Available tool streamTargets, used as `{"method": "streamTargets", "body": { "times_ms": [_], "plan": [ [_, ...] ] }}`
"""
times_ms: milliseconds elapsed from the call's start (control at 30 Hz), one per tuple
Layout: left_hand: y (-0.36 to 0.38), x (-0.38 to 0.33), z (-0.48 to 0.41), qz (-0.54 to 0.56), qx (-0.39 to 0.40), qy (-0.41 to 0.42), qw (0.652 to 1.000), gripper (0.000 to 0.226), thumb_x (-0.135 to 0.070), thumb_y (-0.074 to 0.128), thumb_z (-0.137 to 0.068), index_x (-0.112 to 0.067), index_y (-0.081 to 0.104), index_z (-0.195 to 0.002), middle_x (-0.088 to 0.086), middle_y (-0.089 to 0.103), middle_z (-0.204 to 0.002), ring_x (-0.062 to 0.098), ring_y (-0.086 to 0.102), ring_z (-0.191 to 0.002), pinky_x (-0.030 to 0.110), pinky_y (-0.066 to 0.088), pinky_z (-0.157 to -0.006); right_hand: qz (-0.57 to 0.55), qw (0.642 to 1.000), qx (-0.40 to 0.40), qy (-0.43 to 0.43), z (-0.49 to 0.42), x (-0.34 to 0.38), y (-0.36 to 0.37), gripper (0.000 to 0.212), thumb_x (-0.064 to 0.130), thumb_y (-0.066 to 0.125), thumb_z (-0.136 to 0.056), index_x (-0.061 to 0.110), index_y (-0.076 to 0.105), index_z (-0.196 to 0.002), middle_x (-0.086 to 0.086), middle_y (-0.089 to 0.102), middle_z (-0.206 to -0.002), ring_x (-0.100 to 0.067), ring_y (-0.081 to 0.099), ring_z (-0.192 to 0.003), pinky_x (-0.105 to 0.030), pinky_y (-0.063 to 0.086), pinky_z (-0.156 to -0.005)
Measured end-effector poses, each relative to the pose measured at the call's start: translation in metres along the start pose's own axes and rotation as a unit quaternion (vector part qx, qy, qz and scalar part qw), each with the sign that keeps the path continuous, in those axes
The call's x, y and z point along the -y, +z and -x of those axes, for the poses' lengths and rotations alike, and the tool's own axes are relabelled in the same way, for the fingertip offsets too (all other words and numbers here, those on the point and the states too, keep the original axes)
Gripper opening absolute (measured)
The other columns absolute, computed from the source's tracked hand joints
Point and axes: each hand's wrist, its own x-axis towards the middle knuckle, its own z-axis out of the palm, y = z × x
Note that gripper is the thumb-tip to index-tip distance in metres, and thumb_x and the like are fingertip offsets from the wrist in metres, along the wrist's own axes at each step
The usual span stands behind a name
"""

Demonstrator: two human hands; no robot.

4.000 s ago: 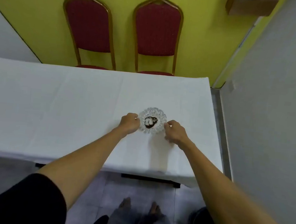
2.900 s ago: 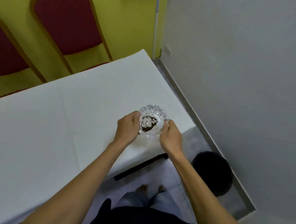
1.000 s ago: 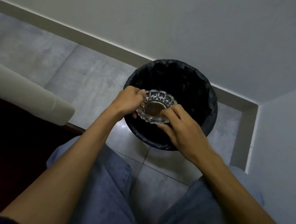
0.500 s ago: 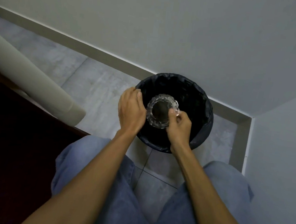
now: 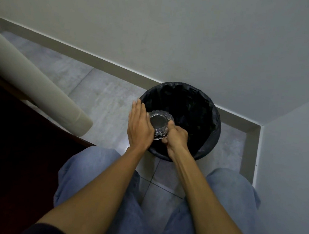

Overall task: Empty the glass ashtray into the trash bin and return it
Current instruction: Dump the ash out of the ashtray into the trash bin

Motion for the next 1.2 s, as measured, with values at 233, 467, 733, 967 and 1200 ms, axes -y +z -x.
{"method": "streamTargets", "body": {
  "times_ms": [233,467,733,967,1200],
  "plan": [
    [0.002,-0.001,0.001,-0.009,0.000,0.005,1.000,0.052,-0.019,0.028,-0.109,-0.007,0.025,-0.159,0.004,0.016,-0.170,0.018,0.007,-0.158,0.034,0.010,-0.129,0.015,1.000,-0.015,-0.014,0.002,-0.003,-0.003,0.036,0.026,0.051,-0.100,0.009,0.048,-0.069,-0.007,0.047,-0.060,-0.016,0.043,-0.047,-0.024,0.037,-0.038],
    [0.004,-0.002,0.003,-0.008,-0.002,0.003,1.000,0.052,-0.017,0.029,-0.109,-0.007,0.025,-0.159,0.003,0.016,-0.170,0.018,0.007,-0.158,0.037,0.014,-0.128,-0.004,1.000,-0.020,-0.017,0.001,-0.006,-0.003,0.035,0.029,0.052,-0.100,0.008,0.055,-0.073,-0.007,0.051,-0.064,-0.015,0.046,-0.050,-0.021,0.038,-0.036],
    [0.002,-0.004,0.007,-0.015,-0.004,0.002,1.000,0.052,-0.016,0.028,-0.108,-0.007,0.025,-0.159,0.001,0.016,-0.170,0.017,0.007,-0.158,0.035,0.019,-0.127,-0.001,1.000,-0.025,-0.017,0.005,-0.003,-0.003,0.031,0.028,0.052,-0.100,0.004,0.057,-0.081,-0.008,0.049,-0.063,-0.015,0.045,-0.048,-0.023,0.038,-0.037],
    [-0.009,-0.013,0.009,-0.002,0.012,-0.001,1.000,0.057,-0.006,0.030,-0.104,-0.005,0.019,-0.160,0.007,0.014,-0.170,0.020,0.006,-0.159,0.039,0.012,-0.128,0.152,0.977,-0.006,-0.147,0.028,0.017,-0.021,0.031,0.032,0.057,-0.095,0.014,0.058,-0.070,0.005,0.050,-0.057,-0.008,0.046,-0.052,-0.028,0.042,-0.055],
    [-0.043,-0.063,0.014,0.216,0.095,-0.118,0.965,0.056,-0.035,0.031,-0.108,-0.012,0.029,-0.159,0.008,0.039,-0.161,0.025,0.036,-0.149,0.037,0.030,-0.121,0.400,0.811,0.046,-0.425,0.049,0.033,-0.047,0.020,0.023,0.064,-0.091,0.010,0.069,-0.106,-0.004,0.056,-0.094,-0.017,0.057,-0.081,-0.026,0.047,-0.072]
  ]
}}
